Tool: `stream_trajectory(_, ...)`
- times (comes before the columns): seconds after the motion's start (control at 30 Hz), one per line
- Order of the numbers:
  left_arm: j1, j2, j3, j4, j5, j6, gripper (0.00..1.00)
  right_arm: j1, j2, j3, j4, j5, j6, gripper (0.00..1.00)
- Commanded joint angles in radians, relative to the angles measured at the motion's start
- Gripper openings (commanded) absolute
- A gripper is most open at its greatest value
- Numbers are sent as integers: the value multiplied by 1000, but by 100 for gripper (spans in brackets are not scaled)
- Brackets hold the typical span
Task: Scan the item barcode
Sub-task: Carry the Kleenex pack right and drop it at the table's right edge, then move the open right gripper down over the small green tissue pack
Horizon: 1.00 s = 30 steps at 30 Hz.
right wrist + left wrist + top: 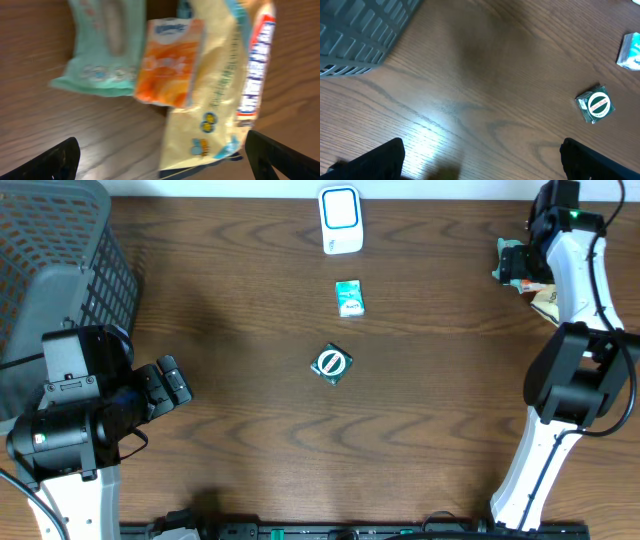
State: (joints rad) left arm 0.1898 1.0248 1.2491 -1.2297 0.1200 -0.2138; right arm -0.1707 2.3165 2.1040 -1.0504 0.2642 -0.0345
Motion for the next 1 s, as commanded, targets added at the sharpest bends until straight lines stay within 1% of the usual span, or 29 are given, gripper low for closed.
stream_trajectory(0.0,5,0,-2,0,-17,-9,98,41,-42,3,-2,-37,19,99)
stream_trajectory(0.07,5,0,-2,0,-16,-9,98,63,-69,3,-3,-65,20,99)
stream_trajectory(0.13,5,0,-2,0,-16,-9,98,93,-103,3,-10,-167,25,99)
stream_trajectory(0.2,5,0,-2,0,-16,-9,97,119,-130,3,-22,-340,31,99)
stream_trajectory(0.33,5,0,-2,0,-16,-9,98,177,-153,3,-30,-776,31,99)
stream_trajectory(0.4,5,0,-2,0,-16,-9,97,215,-146,0,-16,-900,30,99)
stream_trajectory(0.43,5,0,-2,0,-16,-9,97,232,-143,-1,-11,-916,31,99)
stream_trajectory(0.53,5,0,-2,0,-16,-9,97,304,-124,-7,18,-896,30,99)
stream_trajectory(0.67,5,0,-2,0,-16,-9,98,394,-87,-7,37,-755,46,99)
stream_trajectory(0.73,5,0,-2,0,-16,-9,98,431,-66,-7,47,-669,85,99)
stream_trajectory(0.93,5,0,-2,0,-16,-9,97,512,25,-7,83,-435,265,99)
stream_trajectory(0.97,5,0,-2,0,-16,-9,98,518,38,-7,82,-400,290,98)
